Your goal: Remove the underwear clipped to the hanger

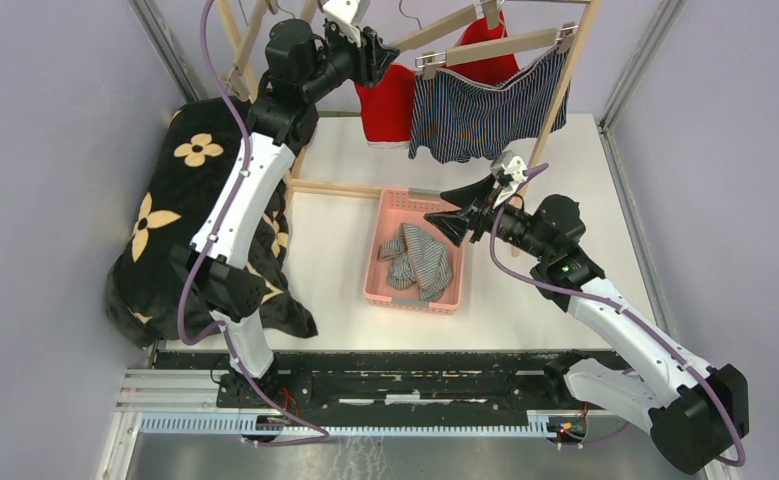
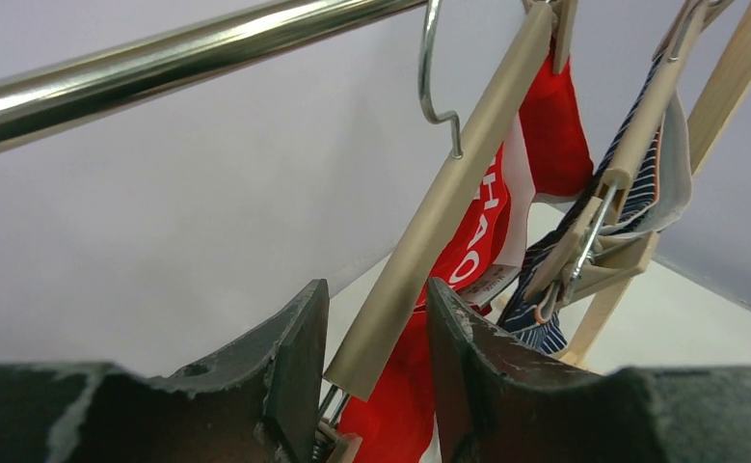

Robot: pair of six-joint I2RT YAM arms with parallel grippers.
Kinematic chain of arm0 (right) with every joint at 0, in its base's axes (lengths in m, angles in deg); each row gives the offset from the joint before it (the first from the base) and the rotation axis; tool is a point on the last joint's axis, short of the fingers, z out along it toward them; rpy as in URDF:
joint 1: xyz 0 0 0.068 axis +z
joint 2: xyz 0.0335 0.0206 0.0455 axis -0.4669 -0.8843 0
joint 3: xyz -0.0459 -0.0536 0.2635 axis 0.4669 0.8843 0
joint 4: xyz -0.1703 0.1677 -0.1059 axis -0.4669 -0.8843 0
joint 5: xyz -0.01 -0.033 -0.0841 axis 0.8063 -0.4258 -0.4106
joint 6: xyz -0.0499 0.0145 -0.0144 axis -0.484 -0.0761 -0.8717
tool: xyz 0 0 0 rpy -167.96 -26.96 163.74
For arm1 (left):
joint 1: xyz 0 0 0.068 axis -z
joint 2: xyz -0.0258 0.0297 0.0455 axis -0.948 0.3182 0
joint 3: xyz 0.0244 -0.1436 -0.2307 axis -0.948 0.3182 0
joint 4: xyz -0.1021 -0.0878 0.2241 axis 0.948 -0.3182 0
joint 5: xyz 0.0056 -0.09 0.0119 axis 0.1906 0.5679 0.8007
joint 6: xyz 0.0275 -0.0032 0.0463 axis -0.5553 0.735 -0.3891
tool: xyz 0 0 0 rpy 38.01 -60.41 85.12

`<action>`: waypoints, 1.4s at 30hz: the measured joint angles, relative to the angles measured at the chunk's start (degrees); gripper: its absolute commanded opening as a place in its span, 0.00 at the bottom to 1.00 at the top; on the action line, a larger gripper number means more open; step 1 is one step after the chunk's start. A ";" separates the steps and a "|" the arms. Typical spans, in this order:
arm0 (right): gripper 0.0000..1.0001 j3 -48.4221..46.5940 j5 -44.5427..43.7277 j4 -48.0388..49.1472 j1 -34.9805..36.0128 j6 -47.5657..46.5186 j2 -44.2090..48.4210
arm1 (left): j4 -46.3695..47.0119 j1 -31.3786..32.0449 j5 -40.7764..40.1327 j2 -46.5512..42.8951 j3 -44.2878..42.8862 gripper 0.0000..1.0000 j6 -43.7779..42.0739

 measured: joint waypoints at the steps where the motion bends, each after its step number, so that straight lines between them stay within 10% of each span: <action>1: 0.69 0.00 0.04 0.13 0.00 0.02 0.00 | 0.11 0.00 0.61 0.00 0.09 0.47 0.02; 25: 0.69 0.96 0.48 1.92 0.50 0.00 0.26 | 2.05 0.00 12.74 1.66 0.09 0.36 2.49; 34: 0.69 0.96 0.85 2.25 0.81 0.00 0.28 | 3.15 0.00 14.49 1.97 0.09 0.03 4.07; 42: 0.69 1.01 0.85 2.25 0.83 -0.02 0.37 | 5.33 0.00 14.51 3.06 0.09 0.03 5.35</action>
